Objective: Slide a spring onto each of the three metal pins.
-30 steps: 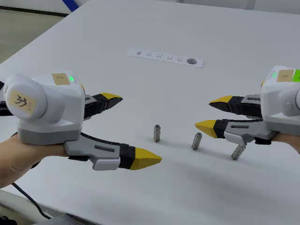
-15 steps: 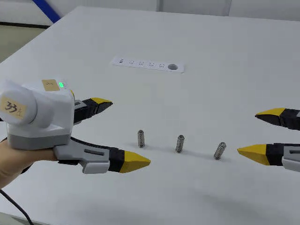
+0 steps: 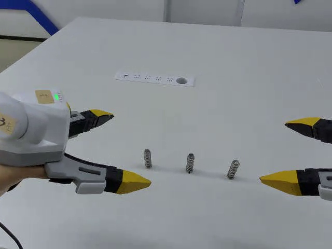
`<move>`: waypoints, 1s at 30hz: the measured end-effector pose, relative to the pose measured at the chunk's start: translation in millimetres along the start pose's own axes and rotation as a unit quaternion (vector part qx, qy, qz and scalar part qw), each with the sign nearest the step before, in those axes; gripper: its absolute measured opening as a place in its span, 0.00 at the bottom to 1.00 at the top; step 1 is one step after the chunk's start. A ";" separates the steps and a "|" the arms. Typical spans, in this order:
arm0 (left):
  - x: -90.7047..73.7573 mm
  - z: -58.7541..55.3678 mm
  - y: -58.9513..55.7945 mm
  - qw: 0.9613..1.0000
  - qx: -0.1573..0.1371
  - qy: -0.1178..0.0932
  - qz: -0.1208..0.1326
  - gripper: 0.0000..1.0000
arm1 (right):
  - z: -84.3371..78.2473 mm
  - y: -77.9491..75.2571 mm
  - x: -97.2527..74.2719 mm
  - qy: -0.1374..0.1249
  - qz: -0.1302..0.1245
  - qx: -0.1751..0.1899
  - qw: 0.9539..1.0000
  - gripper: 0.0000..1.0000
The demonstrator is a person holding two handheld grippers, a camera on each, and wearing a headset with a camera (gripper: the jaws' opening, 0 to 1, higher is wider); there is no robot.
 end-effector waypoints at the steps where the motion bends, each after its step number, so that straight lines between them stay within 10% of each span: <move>1: -1.4 0.2 0.6 1.000 0.001 -0.001 0.003 1.00 | -0.5 1.0 0.4 0.001 0.001 0.000 1.000 0.78; 30: -8.3 4.5 9.9 0.998 -0.041 -0.035 0.017 1.00 | -10.4 9.8 8.6 0.025 0.010 0.003 1.000 0.81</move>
Point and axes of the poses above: the centre of the closed fingertips' face, and the gripper's own axes: x roughly forward along the fingers, y roughly to its left, z roughly out of its top, the point moved 5 cm from there along -x, roughly backward along the fingers, and after that the axes turned 12 degrees about -z, right-handed, at the moved point
